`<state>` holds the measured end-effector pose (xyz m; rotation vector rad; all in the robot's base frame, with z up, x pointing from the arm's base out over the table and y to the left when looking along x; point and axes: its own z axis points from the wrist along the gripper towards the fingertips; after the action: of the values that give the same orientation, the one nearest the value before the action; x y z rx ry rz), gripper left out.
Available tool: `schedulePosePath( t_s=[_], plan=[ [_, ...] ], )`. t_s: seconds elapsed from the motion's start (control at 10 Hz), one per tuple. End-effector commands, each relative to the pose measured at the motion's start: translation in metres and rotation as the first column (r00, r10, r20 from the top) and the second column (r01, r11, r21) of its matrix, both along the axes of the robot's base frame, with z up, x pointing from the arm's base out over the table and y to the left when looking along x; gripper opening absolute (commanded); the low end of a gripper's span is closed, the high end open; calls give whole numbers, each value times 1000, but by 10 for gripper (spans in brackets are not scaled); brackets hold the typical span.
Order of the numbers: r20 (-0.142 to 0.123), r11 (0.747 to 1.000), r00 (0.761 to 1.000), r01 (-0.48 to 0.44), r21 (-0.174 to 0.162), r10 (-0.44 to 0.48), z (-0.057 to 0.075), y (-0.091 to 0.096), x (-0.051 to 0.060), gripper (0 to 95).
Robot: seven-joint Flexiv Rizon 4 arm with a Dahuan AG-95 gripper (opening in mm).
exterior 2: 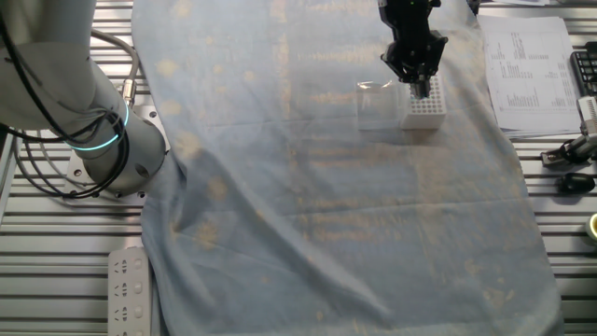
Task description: Insert a medium pipette tip into the holder for medium pipette tips
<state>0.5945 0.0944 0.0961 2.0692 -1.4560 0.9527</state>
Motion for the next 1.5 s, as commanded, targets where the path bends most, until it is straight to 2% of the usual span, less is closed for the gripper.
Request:
schedulePosePath(
  t_s=[0.1,0.4,0.5,0.6,1.0,1.2,1.3,1.4,1.5],
  plan=[
    [5,1000,1000,8,6,-8,0,0,0,380],
    [13,1000,1000,17,13,-17,0,1,0,380],
    [26,999,999,33,23,-34,3,0,1,380],
    [37,998,998,50,34,-52,6,-2,1,190],
    [40,987,994,92,132,-98,20,-21,4,190],
    [33,952,980,180,246,-194,32,-33,7,190],
    [27,939,974,210,271,-225,33,-35,7,190],
    [-19,844,925,355,402,-380,38,-43,6,190],
    [-51,745,867,454,488,-495,40,-47,5,0]
  ],
)
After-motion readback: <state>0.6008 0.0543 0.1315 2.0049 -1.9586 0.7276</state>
